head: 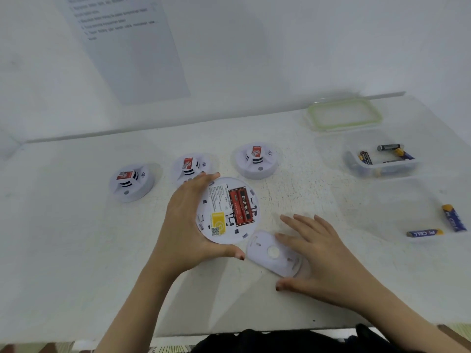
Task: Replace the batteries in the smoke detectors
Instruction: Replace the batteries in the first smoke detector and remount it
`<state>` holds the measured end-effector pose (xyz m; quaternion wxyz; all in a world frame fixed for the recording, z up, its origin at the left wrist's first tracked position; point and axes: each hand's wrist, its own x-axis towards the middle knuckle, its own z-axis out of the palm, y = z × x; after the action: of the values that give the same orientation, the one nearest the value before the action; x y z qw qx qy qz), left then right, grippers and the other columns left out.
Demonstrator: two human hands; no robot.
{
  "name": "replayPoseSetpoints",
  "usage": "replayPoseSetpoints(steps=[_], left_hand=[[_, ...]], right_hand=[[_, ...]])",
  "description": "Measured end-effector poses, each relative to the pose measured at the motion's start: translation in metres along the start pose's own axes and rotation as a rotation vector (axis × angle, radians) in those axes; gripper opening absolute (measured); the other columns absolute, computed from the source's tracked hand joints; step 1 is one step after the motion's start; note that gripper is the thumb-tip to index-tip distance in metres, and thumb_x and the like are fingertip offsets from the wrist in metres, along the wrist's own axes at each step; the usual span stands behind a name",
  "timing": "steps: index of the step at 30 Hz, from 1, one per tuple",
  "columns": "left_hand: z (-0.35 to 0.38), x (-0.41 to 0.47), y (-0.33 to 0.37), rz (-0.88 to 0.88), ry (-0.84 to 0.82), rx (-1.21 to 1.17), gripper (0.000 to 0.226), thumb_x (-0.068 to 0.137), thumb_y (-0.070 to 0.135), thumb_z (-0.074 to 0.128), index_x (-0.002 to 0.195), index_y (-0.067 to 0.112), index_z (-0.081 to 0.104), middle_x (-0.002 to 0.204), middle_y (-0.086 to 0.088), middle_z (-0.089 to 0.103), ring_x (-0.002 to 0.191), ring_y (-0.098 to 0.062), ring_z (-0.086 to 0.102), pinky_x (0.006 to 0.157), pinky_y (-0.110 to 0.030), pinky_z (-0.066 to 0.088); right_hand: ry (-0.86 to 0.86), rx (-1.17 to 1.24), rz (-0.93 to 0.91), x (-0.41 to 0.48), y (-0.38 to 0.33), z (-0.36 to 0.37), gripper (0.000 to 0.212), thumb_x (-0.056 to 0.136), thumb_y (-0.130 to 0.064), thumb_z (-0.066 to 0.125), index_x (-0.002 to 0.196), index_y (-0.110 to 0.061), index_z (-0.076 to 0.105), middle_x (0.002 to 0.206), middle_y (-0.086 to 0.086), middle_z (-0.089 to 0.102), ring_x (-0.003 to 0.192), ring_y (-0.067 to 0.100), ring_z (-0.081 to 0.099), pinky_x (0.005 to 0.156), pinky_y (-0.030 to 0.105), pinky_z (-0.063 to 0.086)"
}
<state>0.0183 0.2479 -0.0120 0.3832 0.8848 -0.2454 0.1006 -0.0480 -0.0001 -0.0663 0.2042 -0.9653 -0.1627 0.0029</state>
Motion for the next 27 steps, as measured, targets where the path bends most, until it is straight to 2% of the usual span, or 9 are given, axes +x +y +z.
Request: replayPoseSetpoints(steps=[3,5,10,14,16,18,21,24,27], left_hand=[[0.002,0.0,-0.001,0.035,0.033,0.049,0.114,0.039,0.077,0.073,0.138,0.033,0.036,0.136,0.038,0.028,0.128,0.008,0.03,0.109,-0.017,0.026],[0.002,0.001,0.0,0.041,0.044,0.06,0.112,0.04,0.077,0.072,0.136,0.031,0.037,0.135,0.038,0.026,0.127,0.008,0.027,0.108,-0.011,0.022],[0.001,0.006,0.004,0.043,0.053,0.031,0.107,0.045,0.082,0.067,0.134,0.033,0.036,0.13,0.04,0.028,0.121,0.011,0.027,0.103,-0.005,0.022],[0.004,0.007,0.007,0.034,0.052,-0.001,0.105,0.043,0.069,0.075,0.133,0.031,0.037,0.127,0.041,0.03,0.119,0.013,0.029,0.1,-0.002,0.022],[0.008,0.007,0.01,0.023,0.054,-0.013,0.104,0.042,0.067,0.076,0.132,0.03,0.038,0.124,0.041,0.031,0.117,0.013,0.031,0.097,0.0,0.022],[0.012,0.008,0.013,0.005,0.069,-0.026,0.103,0.041,0.066,0.076,0.13,0.031,0.038,0.122,0.036,0.036,0.116,0.011,0.034,0.095,0.001,0.022],[0.02,0.01,0.019,-0.011,0.073,-0.052,0.102,0.04,0.065,0.077,0.129,0.033,0.039,0.121,0.029,0.042,0.116,0.013,0.036,0.097,0.001,0.023],[0.031,0.01,0.026,-0.005,0.019,-0.075,0.101,0.041,0.065,0.076,0.13,0.034,0.039,0.12,0.03,0.043,0.116,0.008,0.04,0.097,-0.001,0.028],[0.044,0.009,0.03,0.014,-0.027,-0.082,0.101,0.042,0.063,0.077,0.131,0.036,0.038,0.121,0.039,0.04,0.115,0.01,0.04,0.096,0.0,0.027]], right_hand=[[0.033,-0.008,0.037,0.001,-0.004,0.002,0.071,0.069,-0.07,0.048,0.123,-0.025,0.06,0.146,-0.002,0.042,0.134,0.021,0.038,0.113,0.03,0.008],[0.063,-0.043,0.046,0.001,-0.005,0.003,0.071,0.07,-0.065,0.046,0.125,-0.021,0.059,0.144,0.0,0.044,0.134,0.022,0.04,0.113,0.03,0.008],[0.064,0.01,0.075,0.001,-0.002,0.001,0.078,0.07,-0.067,0.04,0.13,-0.021,0.054,0.15,-0.001,0.033,0.14,0.02,0.027,0.113,0.033,0.007],[0.107,0.123,0.104,0.001,0.001,-0.006,0.073,0.066,-0.065,0.047,0.123,-0.021,0.057,0.144,-0.006,0.04,0.133,0.007,0.03,0.108,0.02,0.013],[0.142,0.259,0.187,0.0,0.001,-0.012,0.073,0.062,-0.065,0.05,0.122,-0.024,0.056,0.136,-0.015,0.042,0.124,-0.003,0.032,0.101,0.01,0.017],[0.227,0.404,0.277,-0.001,0.002,-0.018,0.069,0.059,-0.065,0.053,0.117,-0.028,0.057,0.128,-0.021,0.047,0.114,-0.009,0.042,0.093,0.004,0.025],[0.38,0.727,0.379,0.001,0.005,-0.027,0.057,0.056,-0.059,0.061,0.107,-0.034,0.061,0.111,-0.016,0.063,0.098,-0.001,0.058,0.082,0.019,0.047],[0.397,0.936,0.307,0.001,0.01,-0.038,0.053,0.061,-0.048,0.067,0.111,-0.031,0.063,0.111,-0.007,0.066,0.101,0.014,0.062,0.085,0.038,0.053],[0.39,0.83,0.162,-0.001,0.011,-0.049,0.055,0.066,-0.042,0.067,0.119,-0.028,0.058,0.124,-0.011,0.059,0.116,0.012,0.054,0.091,0.029,0.05]])
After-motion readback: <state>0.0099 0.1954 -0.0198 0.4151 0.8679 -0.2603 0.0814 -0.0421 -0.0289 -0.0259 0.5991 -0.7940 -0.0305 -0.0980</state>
